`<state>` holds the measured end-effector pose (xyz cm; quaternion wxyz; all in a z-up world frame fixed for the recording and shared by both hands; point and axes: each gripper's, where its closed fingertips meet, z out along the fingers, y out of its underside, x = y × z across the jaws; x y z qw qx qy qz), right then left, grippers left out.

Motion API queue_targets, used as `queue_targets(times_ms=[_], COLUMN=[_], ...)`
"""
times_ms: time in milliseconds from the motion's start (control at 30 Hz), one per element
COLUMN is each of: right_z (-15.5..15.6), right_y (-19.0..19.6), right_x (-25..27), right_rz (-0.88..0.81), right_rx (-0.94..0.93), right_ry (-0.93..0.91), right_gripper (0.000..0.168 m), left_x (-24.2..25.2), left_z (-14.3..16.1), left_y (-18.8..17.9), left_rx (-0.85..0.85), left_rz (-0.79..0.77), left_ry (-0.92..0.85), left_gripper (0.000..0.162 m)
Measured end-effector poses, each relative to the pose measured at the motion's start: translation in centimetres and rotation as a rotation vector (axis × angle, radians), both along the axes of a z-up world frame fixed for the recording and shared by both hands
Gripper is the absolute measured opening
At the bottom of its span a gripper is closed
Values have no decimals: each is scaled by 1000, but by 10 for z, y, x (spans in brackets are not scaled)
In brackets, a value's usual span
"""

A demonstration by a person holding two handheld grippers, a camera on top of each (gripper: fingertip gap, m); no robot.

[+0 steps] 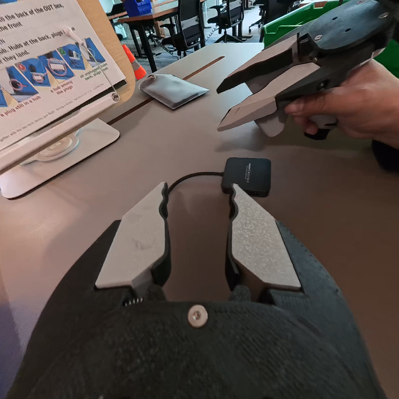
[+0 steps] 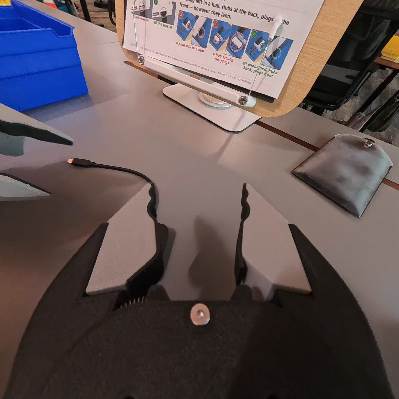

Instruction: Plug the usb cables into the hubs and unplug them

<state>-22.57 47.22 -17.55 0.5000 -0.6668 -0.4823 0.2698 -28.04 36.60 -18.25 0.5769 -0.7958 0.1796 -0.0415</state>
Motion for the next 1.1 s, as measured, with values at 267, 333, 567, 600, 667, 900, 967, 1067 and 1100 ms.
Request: queue_targets(times_ms=[267,333,567,600,667,900,967,1067,1100], right_z=[1,1,3,3,4,-1,-4,-4,-3], right_y=[5,6,5,4,2,-9,-12,-13,-13], right_x=[3,4,5,5,4,-4,-6,-7,-6], right_rz=[-23,-28,-14,-10,-6,30,39,41,41], right_rx=[-17,-13,-30,-29,-22,-25,-22,-14,-13], right_ry=[19,13,22,21,19,-3,-14,-17,-15], right_gripper=[76,77,77,77,76,75,75,75,75], left_x=[-10,-13,-33,-34,-39,-42,-39,-38,-38], left_z=[2,3,5,4,4,-3,-4,-3,-3], left_y=[1,2,4,4,4,5,4,4,3], left_rx=[-6,-7,-10,-21,-31,-61,-62,-43,-38], left_rz=[28,40,117,118,129,128,121,124,126], left_ry=[-59,-58,-82,-98,-128,-176,-156,-122,-114], left_gripper=[54,54,53,53,53,52,52,51,51])
